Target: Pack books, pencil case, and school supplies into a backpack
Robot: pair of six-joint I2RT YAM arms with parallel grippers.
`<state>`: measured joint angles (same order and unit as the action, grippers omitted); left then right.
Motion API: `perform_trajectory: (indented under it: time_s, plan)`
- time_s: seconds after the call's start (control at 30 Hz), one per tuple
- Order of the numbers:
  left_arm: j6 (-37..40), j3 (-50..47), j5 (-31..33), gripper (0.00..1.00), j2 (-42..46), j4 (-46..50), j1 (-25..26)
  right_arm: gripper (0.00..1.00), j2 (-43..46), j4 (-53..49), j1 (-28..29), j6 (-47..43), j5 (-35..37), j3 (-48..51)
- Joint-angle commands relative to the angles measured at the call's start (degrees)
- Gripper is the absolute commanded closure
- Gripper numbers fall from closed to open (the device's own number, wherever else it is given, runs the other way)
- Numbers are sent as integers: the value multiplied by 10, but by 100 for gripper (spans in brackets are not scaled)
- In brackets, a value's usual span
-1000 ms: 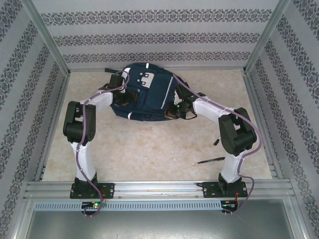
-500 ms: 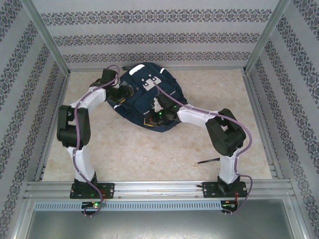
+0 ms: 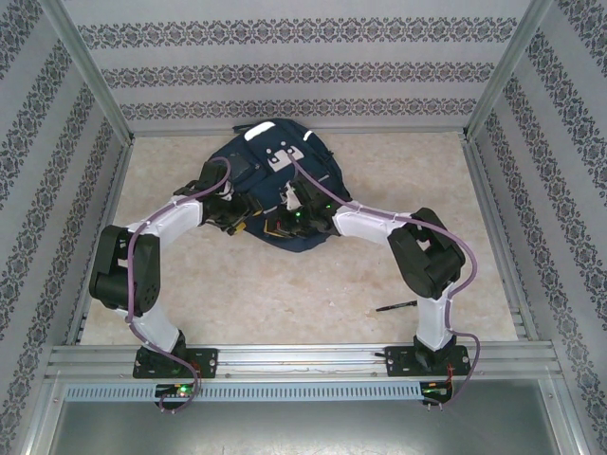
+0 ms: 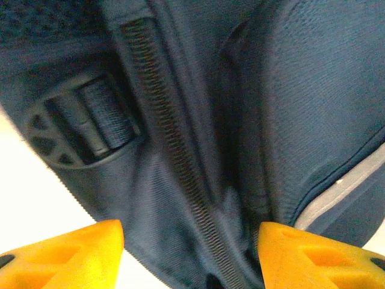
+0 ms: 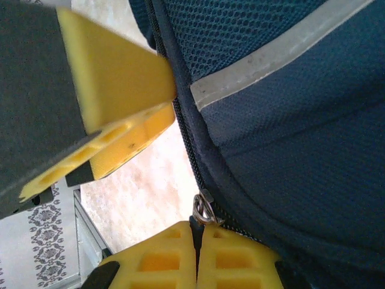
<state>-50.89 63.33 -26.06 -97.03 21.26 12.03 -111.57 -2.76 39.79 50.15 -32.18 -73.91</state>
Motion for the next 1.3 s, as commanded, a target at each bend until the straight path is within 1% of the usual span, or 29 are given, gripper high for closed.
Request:
perform_trajectory:
  time_s: [0.0,0.2,0.33,0.37,0.4,0.5,0.57,0.7,0.87,1.07,1.13,1.2,1.23,1.27]
  plan:
    - [-32,8,11,41,-8,-40,16,100,-11,46,23,13,-21,-6]
    - [-51,-13,37,44,-17,-79,27,100,-15,56,36,33,-13,-2]
    - [-42,-17,58,53,-38,-92,29,100,-7,63,38,59,-1,11]
    - [-36,-14,66,57,-42,-89,29,100,-1,62,38,70,8,19]
    - [-25,-11,77,63,-44,-84,30,100,7,58,36,87,24,32]
    - [5,-2,105,88,-46,-72,29,100,36,52,31,153,66,77]
    - [23,2,117,99,-46,-69,27,100,57,61,26,204,89,115]
    - [47,7,125,100,-42,-69,26,100,96,119,22,307,122,191]
    - [65,2,120,100,-39,-75,21,100,147,172,10,391,165,249]
    - [83,-19,127,100,-22,-79,8,100,174,180,-29,417,176,288]
    - [84,-23,122,100,-14,-76,1,100,174,181,-43,401,164,289]
    - [77,-25,109,100,-7,-74,-1,100,163,148,-51,337,114,247]
    - [70,-24,97,100,-5,-69,-1,98,158,124,-48,281,90,218]
    - [56,-23,81,100,-2,-65,-1,94,156,78,-41,224,79,185]
